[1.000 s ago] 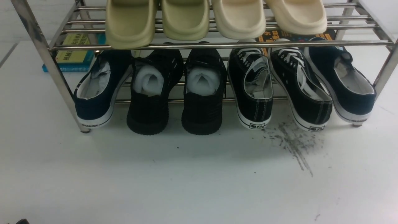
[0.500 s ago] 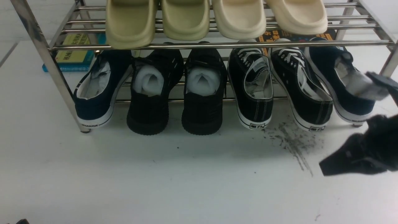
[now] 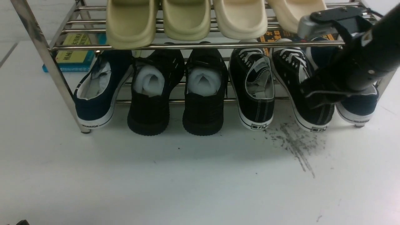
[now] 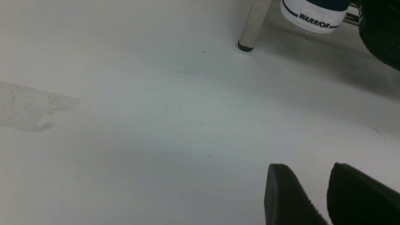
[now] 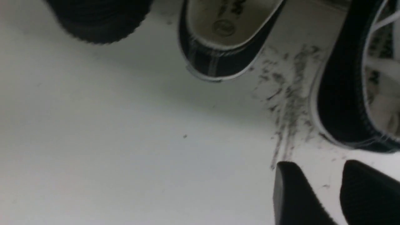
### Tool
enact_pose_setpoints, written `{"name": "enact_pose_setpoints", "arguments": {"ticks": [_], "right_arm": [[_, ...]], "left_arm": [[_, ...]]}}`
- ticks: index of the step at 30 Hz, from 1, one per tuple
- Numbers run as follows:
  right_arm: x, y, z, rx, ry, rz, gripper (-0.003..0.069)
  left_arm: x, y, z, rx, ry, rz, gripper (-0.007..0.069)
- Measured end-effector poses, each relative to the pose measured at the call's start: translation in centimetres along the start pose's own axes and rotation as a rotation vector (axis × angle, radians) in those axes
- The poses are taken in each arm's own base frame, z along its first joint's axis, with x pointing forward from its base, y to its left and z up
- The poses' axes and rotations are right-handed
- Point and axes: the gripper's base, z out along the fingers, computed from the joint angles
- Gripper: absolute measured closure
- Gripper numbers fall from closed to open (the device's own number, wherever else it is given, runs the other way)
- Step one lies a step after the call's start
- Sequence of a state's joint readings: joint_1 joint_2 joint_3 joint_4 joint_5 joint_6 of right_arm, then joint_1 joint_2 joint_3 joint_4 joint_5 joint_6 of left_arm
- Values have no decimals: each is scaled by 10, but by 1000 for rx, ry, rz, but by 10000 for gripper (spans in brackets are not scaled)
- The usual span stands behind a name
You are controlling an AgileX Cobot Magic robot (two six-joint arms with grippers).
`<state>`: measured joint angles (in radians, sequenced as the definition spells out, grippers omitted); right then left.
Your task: Take the shoes off the shelf with your hand on the white table.
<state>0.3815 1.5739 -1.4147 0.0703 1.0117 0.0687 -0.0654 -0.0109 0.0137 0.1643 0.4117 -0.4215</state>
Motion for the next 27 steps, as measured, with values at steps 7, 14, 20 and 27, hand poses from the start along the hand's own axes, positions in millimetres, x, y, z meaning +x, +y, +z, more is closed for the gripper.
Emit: {"name": "enact_pose_setpoints", "arguments": {"ticks": [7,14,20,27], "right_arm": [[-18,-10,46,118,-11,37,274],[-26,-15,79,163,-46,35,291],[-30,-21,95,220,-74,38,404],[-29,-21,88,235,-51,51,659]], "left_arm": [[0,0,0,0,0,1,382],[0,0,0,0,0,0,382],[0,0,0,0,0,0,382],[0,0,0,0,0,0,382]]}}
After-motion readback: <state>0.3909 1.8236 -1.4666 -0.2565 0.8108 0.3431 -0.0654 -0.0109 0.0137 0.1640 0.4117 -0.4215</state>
